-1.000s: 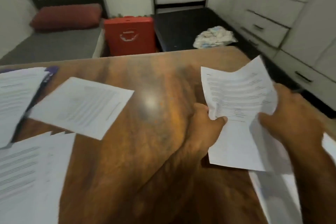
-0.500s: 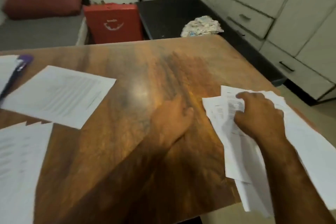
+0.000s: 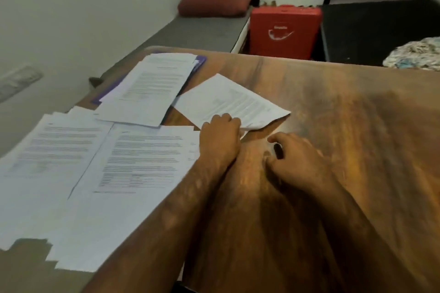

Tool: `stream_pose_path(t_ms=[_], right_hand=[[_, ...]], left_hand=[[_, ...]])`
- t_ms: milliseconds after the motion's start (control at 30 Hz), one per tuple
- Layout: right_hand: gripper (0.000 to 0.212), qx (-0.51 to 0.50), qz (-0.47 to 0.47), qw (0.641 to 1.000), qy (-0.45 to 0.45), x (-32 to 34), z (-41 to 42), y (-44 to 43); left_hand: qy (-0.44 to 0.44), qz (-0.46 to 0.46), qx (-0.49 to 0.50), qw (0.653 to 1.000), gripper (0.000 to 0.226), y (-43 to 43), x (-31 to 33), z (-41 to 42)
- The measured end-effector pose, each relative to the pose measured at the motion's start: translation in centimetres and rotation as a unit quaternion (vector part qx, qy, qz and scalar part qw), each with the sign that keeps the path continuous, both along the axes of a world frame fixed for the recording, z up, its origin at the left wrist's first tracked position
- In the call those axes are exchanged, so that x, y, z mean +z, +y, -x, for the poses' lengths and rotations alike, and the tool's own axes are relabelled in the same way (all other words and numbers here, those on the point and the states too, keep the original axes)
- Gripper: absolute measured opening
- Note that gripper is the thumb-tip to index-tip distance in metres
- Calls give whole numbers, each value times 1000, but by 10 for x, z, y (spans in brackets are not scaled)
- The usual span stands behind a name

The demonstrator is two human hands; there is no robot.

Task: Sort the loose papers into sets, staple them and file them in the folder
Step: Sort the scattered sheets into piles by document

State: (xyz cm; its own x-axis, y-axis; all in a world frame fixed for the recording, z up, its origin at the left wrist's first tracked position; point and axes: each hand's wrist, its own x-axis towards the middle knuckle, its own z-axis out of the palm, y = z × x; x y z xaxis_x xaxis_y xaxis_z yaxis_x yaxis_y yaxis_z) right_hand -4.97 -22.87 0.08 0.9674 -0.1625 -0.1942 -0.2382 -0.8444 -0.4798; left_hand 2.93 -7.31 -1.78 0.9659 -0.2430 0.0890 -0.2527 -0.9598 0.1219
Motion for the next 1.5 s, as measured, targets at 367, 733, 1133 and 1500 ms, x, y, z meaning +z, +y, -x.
stream_pose_path(t_ms=[367,733,1133,1500], right_hand=[[27,-107,-308,917,-230,53,6,22],[28,-24,-616,783,-82,78,23,137],[36,4,-150,984,-97,-18,28,195],[79,-50,86,992,-74,-61,36,150]], left_hand=[[157,651,15,742,30,-33,140,43],[-5,344,225,912,21,225,140,82],[97,-3,194,976,49,288,16,138],[92,-108,108,984,70,235,7,143]])
